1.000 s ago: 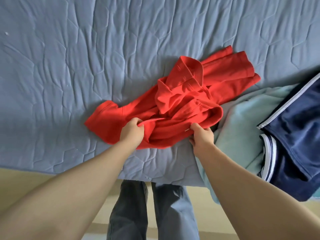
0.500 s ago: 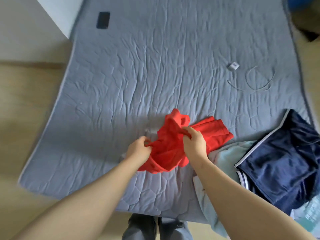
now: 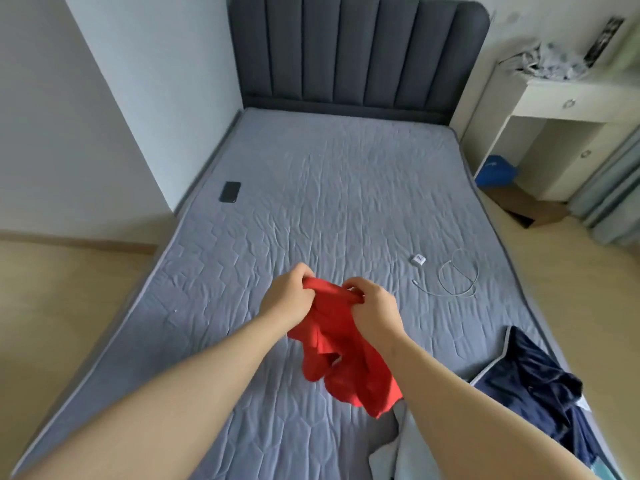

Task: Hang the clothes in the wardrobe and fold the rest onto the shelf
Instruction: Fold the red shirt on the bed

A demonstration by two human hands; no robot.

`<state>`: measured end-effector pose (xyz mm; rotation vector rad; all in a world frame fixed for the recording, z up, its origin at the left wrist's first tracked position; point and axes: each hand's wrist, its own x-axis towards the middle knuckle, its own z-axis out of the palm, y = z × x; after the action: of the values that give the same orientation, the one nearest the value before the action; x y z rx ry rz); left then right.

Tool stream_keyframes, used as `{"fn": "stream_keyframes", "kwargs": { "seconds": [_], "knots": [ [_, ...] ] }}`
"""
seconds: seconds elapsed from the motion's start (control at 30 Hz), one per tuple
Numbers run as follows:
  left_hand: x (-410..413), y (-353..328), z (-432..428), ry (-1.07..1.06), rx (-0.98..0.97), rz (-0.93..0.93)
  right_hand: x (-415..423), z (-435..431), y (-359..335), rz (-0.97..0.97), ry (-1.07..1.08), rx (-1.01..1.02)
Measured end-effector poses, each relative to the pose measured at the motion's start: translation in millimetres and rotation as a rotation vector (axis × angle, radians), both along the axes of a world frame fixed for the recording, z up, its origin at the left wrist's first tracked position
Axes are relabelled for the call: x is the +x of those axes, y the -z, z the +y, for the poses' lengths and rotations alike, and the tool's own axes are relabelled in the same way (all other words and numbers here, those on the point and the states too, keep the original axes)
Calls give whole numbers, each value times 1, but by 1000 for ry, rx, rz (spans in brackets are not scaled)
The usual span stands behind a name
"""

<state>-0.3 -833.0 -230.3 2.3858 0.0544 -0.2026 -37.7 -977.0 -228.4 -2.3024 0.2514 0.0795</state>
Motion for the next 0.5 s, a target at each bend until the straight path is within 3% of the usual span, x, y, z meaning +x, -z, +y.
{"fn": "stream_keyframes", "kwargs": {
  "seconds": [0.17,0.33,0.4,0.5],
  "knots": [
    [13,-59,27,-255,-75,-211,6,-13,-33,-30,89,-151],
    [20,-101,62,-310,60,-303,14,-11,-63,-55,161,-239],
    [23,-113,74,-315,116,-306,18,-4,-78,-101,190,-232],
    [25,-133,90,-334,201,-286,27,7,-101,-222,255,-63]
  ]
}}
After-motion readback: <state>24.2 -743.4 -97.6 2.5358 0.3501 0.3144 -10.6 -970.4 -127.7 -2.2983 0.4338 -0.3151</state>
